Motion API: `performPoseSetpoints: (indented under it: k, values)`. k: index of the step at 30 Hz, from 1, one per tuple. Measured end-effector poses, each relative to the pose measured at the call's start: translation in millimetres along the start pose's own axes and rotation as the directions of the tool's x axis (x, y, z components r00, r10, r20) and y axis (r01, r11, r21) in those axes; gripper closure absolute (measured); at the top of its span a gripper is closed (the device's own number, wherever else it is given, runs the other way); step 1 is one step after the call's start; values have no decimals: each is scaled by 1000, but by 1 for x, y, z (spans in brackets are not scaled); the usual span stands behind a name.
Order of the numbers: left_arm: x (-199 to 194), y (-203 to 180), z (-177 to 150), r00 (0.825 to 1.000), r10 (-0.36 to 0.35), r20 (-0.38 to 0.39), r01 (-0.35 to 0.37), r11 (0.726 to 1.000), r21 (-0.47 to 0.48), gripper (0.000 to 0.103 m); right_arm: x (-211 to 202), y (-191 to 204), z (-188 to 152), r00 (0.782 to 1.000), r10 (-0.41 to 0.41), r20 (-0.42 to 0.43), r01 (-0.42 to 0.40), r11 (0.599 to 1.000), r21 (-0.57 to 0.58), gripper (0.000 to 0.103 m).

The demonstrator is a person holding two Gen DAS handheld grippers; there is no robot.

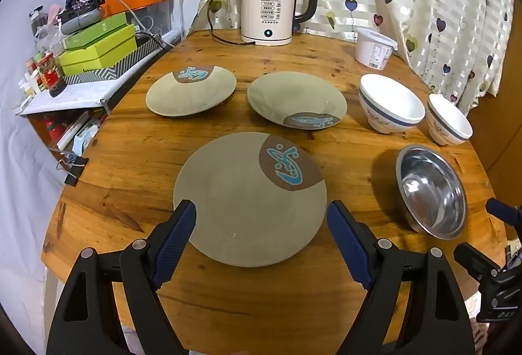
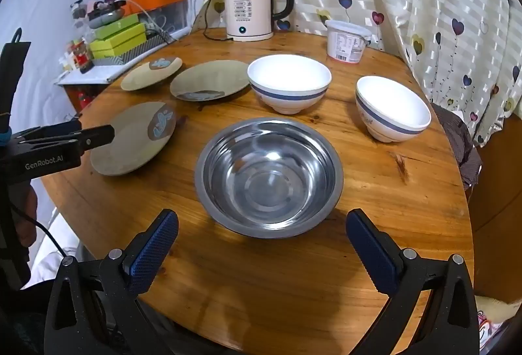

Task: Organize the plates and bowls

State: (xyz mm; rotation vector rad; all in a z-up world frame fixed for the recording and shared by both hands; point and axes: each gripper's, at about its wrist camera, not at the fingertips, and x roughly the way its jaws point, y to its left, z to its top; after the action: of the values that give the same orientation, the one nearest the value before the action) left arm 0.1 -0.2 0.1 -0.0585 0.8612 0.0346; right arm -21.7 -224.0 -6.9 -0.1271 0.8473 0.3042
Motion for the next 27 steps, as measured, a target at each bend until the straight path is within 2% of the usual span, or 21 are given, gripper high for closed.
performPoseSetpoints:
  k: [13, 27]
  values:
    - [-1, -2, -1, 1000, 28, -8, -27, 999, 34, 20, 2, 1, 4, 1000, 13, 3, -13, 1000, 1, 0]
    - [3, 0, -5, 999, -23, -40, 24, 999, 25, 20, 1, 2, 4, 1000, 14, 8, -14, 1000, 0, 0]
